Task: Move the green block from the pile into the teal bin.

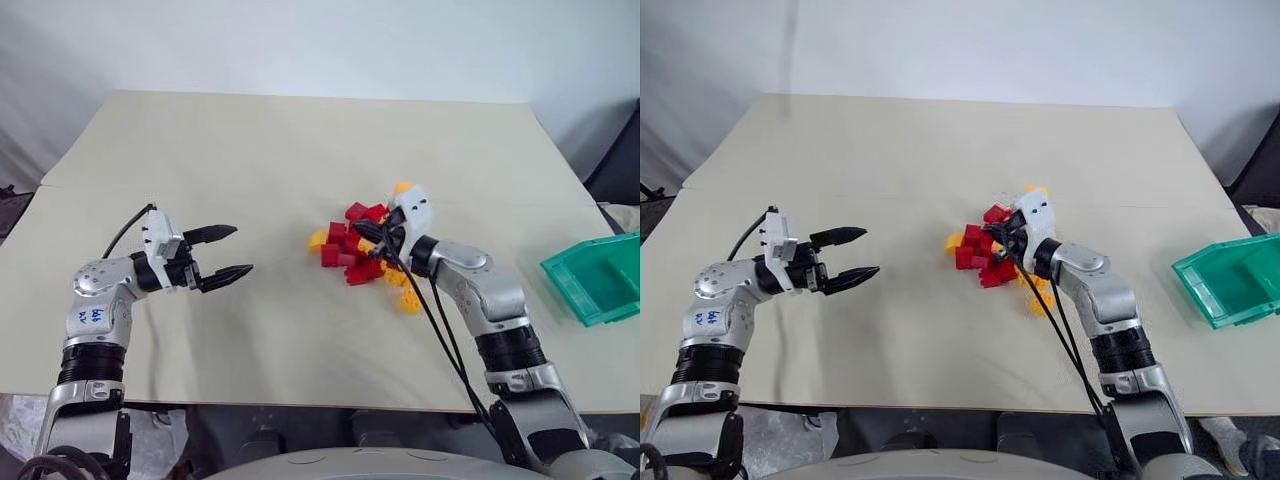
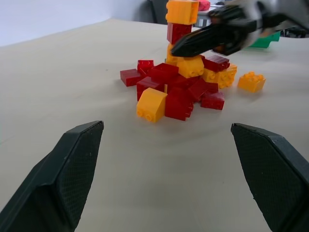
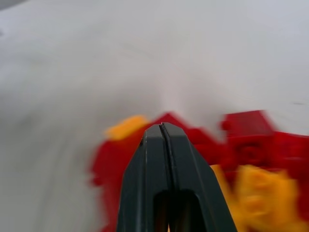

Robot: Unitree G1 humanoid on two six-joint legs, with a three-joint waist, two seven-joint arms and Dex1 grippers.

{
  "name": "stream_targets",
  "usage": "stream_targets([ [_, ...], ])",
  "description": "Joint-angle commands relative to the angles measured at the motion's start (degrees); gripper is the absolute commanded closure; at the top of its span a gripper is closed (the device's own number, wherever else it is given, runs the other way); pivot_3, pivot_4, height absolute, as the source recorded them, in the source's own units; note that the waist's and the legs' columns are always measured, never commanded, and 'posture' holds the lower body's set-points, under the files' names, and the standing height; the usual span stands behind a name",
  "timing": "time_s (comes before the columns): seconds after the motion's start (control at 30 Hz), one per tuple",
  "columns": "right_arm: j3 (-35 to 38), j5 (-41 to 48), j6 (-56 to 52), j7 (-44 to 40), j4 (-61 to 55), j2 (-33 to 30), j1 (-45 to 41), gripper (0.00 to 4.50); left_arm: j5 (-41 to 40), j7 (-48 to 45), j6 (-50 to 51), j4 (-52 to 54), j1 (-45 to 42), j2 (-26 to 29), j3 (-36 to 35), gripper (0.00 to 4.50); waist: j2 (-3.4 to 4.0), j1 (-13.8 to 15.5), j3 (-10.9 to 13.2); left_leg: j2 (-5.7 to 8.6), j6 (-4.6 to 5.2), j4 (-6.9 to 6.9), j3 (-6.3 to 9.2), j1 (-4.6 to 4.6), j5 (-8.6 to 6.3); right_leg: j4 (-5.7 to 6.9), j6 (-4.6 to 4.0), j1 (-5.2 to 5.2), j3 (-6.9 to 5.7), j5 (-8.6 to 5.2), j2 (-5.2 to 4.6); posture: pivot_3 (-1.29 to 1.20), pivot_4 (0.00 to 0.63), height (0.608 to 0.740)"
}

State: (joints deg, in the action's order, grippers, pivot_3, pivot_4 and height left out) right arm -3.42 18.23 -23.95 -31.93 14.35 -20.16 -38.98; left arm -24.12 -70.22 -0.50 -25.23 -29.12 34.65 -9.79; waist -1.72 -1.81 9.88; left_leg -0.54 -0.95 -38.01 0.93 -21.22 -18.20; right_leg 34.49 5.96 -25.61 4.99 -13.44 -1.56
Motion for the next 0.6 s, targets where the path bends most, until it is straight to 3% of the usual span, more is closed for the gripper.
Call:
stream_targets([
  [0.03, 3.3, -2.3, 5.4, 2.1, 6.2, -0.2, -2.3, 4.48, 0.2, 0.5, -1.2, 1.6, -0.2, -0.1, -0.2, 0.00, 0.00, 0.0, 0.0, -0.01, 0.00, 0.00, 0.01, 0.00, 0.00, 0.00, 0.00, 0.00, 0.02, 0.00, -0.03, 0.00, 0.150, 0.740],
  [0.43, 5.5, -5.0, 6.9, 0.6, 4.0, -4.2, -1.8, 4.48, 0.3, 1.6, -2.2, 1.4, 0.3, -1.2, 0.2, 0.00, 0.14, -0.6, 0.1, -0.09, 0.00, 0.02, 0.03, 0.01, -0.01, 0.04, 0.00, -0.02, 0.05, 0.00, -0.04, 0.00, 0.150, 0.740],
  [0.6, 1.0, -7.8, 6.1, -1.3, 7.2, -2.3, -2.9, 4.48, 0.6, 2.4, -2.9, 0.2, -0.7, -2.6, 0.5, 0.00, 0.14, -1.0, 0.1, -0.08, 0.00, 0.02, 0.01, 0.02, -0.01, 0.05, 0.00, -0.02, 0.06, 0.00, -0.03, 0.00, 0.150, 0.740],
])
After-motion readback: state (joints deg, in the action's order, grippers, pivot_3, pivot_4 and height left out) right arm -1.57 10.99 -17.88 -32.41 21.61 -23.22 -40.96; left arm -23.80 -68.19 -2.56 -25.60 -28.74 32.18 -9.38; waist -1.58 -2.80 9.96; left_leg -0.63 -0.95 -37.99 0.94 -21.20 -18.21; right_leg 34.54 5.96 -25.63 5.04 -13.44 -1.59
